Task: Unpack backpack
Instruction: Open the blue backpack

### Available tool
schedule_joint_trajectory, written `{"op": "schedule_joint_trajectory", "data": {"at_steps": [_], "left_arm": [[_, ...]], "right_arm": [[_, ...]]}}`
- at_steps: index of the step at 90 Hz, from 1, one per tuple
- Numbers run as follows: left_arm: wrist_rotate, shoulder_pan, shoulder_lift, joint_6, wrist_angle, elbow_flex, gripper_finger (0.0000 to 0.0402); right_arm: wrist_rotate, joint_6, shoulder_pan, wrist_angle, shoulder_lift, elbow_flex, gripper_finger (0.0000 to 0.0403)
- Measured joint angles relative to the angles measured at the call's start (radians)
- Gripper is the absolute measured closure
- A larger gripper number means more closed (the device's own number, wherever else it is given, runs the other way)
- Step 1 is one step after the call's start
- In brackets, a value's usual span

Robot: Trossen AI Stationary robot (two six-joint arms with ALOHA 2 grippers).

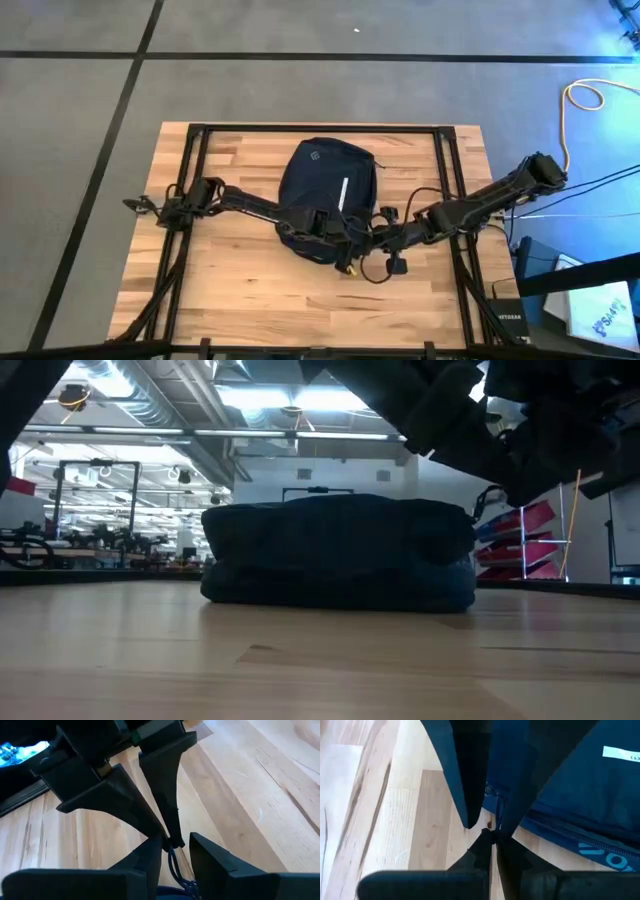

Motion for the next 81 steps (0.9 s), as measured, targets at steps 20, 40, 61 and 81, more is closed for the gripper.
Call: {"op": "schedule_joint_trajectory", "data": {"at_steps": [20, 40, 61, 81], "left_arm": [[-0.039, 0.000, 0.000, 0.001, -0.004, 0.000, 0.0316], [-0.093, -0.001, 0.000, 0.005, -0.010, -0.002, 0.0316], [-0.092, -0.002, 0.000, 0.000, -0.009, -0.002, 0.0316], [-0.086, -0.002, 0.000, 0.000, -0.012, -0.002, 0.0316]], "right_arm": [[0.000, 0.007, 0.000, -0.002, 0.000, 0.000, 0.0403], [-0.025, 0.031, 0.000, -0.022, 0.000, 0.001, 0.0403], [-0.012, 0.032, 0.000, -0.023, 0.000, 0.001, 0.0403], [-0.008, 0.032, 0.000, -0.025, 0.000, 0.001, 0.0403]]}}
